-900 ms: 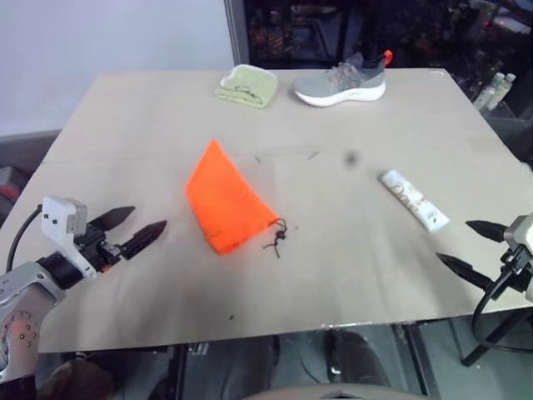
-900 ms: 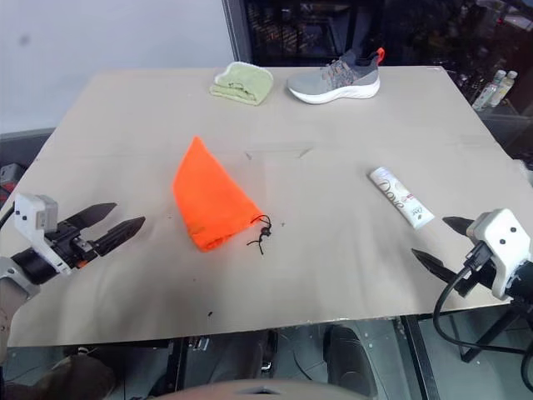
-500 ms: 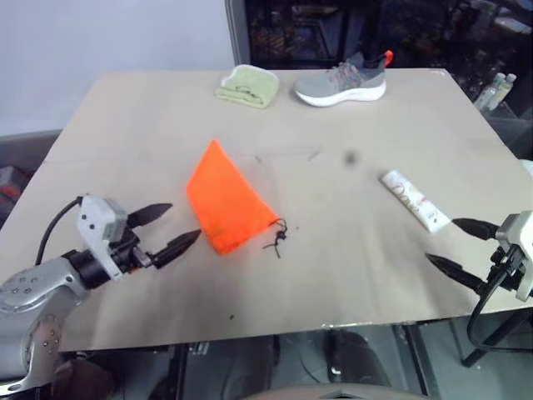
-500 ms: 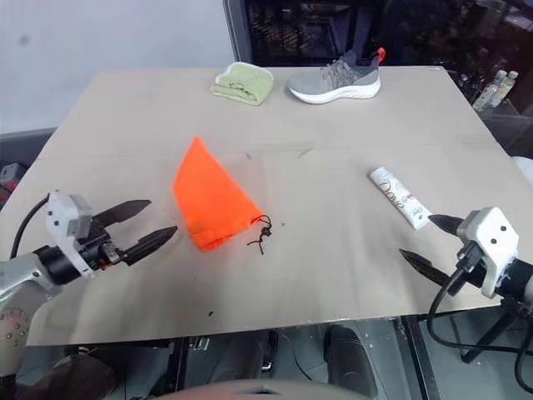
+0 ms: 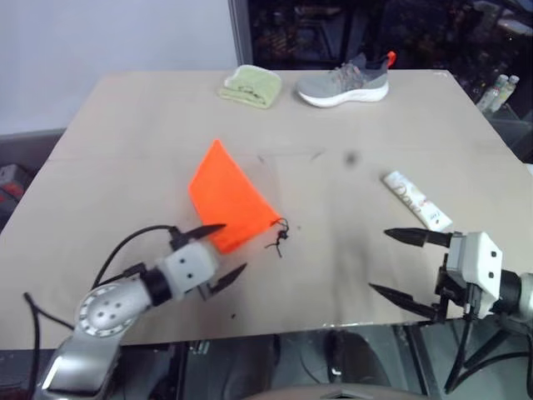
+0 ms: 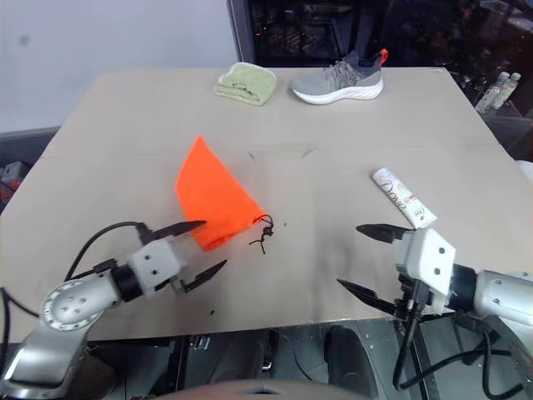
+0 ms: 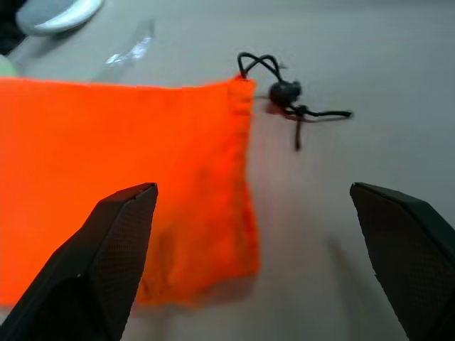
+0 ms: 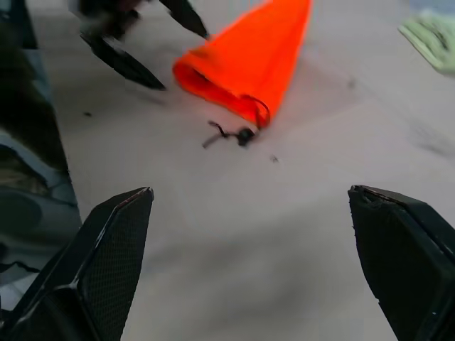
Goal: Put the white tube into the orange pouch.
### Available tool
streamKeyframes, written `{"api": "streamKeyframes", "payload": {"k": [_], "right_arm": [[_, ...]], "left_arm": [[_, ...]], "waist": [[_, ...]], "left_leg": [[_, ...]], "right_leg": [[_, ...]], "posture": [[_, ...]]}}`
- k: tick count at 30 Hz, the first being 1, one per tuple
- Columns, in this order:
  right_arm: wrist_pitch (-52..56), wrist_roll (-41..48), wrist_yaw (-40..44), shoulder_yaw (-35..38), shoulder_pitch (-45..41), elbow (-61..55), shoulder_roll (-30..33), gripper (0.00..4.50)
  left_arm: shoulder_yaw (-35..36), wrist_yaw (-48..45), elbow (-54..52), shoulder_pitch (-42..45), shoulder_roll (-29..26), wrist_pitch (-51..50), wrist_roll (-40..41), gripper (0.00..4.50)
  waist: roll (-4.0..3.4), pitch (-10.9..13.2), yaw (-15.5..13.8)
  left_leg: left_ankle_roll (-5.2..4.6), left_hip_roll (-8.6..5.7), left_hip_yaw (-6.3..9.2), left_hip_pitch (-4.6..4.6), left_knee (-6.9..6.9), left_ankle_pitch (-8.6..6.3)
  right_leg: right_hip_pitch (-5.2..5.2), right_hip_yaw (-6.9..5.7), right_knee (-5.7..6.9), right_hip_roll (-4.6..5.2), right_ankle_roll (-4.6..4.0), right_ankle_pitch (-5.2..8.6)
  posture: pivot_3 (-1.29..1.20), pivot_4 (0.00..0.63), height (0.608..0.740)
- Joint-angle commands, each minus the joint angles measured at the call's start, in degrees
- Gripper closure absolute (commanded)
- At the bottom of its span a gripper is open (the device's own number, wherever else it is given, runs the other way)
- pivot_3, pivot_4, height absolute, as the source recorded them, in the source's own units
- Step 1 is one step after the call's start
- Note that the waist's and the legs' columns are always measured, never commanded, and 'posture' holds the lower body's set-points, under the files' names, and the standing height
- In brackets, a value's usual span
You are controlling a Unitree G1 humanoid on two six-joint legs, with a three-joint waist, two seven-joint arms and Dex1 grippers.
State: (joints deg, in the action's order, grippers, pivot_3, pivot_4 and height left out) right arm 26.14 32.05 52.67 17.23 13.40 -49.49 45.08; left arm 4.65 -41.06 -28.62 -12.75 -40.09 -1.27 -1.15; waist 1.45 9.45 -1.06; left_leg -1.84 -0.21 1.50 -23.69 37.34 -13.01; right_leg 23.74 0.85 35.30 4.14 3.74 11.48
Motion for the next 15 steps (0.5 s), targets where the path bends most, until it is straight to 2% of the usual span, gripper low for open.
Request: {"api": "streamKeyframes", "payload": {"k": [1,6,7,10,15], "right_arm": [[-0.6,0.2,-1.5,-0.5,-1.2,-1.7,0.7,0.05],[0.2,0.9,-2.6,0.3,-1.6,-2.4,1.5,0.05],[0.3,1.0,-2.8,0.3,-1.7,-2.4,1.6,0.0],[0.4,1.0,-3.6,0.5,-1.7,-2.6,1.8,0.0],[0.7,0.7,-5.1,0.0,-2.3,-2.5,1.8,0.0]], "left_arm": [[-3.3,4.2,0.1,2.0,1.6,0.9,-6.0,0.0],[-5.2,8.0,3.5,4.7,3.1,-0.2,-11.4,0.0],[-5.2,8.1,4.0,4.9,3.3,-0.3,-11.3,0.53],[-5.4,8.3,5.3,5.3,3.4,0.6,-11.5,1.72],[-2.6,6.8,4.7,6.1,5.4,-1.8,-4.9,4.12]], "waist": [[0.0,0.0,0.1],[0.0,0.0,0.2],[0.0,0.0,0.2],[0.0,0.0,0.2],[0.01,0.0,0.2]], "left_leg": [[0.0,0.0,-0.01,-0.01,0.0,0.0],[-0.01,-0.02,0.0,0.0,-0.01,0.0],[-0.01,-0.02,-0.01,0.01,-0.01,0.0],[-0.01,-0.01,-0.01,0.03,0.0,0.0],[-0.01,-0.01,0.01,0.02,0.01,0.0]], "right_leg": [[0.0,0.01,0.0,-0.01,-0.01,-0.01],[0.01,0.02,0.01,-0.03,0.0,-0.01],[0.01,0.02,0.04,-0.03,0.0,-0.01],[0.0,0.02,0.06,-0.03,0.01,-0.01],[0.0,0.01,0.06,-0.02,0.0,-0.01]], "posture": [[0.0,0.15,0.74],[0.0,0.15,0.74],[0.0,0.15,0.74],[0.0,0.15,0.74],[0.0,0.15,0.74]]}}
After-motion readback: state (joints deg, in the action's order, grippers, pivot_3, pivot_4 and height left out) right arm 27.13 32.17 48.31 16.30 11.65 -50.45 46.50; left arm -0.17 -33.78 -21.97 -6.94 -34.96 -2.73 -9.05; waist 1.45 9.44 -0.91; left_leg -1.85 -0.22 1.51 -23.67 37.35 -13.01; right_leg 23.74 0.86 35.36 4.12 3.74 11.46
